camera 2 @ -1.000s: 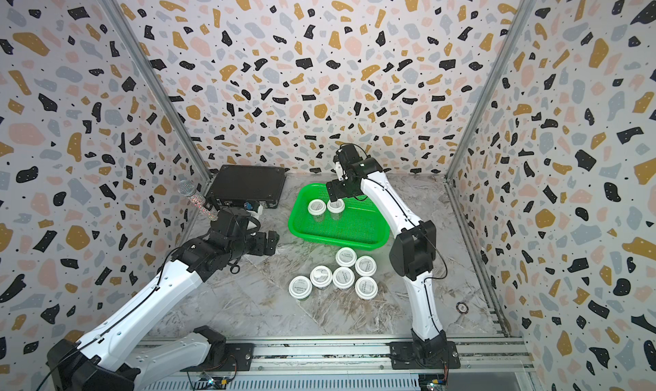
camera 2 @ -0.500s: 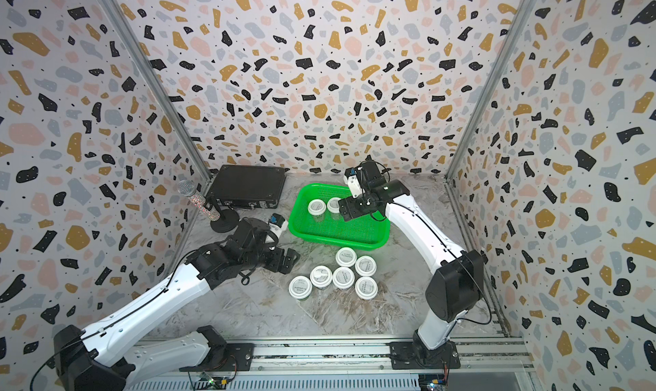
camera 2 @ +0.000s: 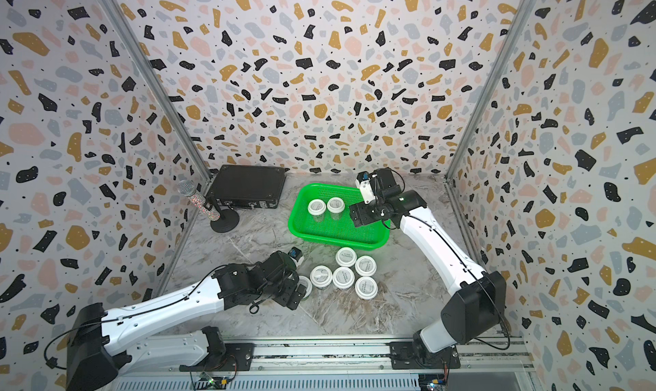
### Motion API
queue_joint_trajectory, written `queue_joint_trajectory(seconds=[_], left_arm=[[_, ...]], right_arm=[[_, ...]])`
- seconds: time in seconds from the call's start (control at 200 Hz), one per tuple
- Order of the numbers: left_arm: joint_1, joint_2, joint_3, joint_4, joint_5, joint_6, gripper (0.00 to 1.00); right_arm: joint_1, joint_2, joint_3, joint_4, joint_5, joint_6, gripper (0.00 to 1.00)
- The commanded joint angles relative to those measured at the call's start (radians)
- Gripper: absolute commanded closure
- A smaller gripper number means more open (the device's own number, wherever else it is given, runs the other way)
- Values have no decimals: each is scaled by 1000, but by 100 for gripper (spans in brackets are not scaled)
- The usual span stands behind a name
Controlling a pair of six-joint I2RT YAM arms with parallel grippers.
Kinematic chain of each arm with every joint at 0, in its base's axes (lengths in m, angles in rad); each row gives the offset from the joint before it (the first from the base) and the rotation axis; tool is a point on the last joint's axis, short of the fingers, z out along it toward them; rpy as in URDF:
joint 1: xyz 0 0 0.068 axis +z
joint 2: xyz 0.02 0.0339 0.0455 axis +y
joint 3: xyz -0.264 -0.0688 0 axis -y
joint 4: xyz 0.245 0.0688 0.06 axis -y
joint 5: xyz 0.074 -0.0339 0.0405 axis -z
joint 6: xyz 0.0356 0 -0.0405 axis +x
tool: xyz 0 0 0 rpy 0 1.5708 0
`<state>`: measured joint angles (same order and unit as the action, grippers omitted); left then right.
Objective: Put the yogurt in the basket
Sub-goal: Pick up the yogurt from the center of the board.
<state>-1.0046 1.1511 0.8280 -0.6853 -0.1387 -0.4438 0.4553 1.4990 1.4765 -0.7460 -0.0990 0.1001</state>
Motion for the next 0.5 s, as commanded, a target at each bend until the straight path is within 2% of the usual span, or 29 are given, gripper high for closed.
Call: queue_joint_trajectory(seconds=[0.0,0.14,0.496], left_arm=[[-15,24,18,27,-38,-1,3],[-15,89,40,16,-69,12,8],[-16,184,98,31,-58,47,21]], right_arm=[[-6,-31,-13,8,10,6,12],[-8,-37,-21,11,8,9,12],[-14,-34,-36,16,14,12,12]])
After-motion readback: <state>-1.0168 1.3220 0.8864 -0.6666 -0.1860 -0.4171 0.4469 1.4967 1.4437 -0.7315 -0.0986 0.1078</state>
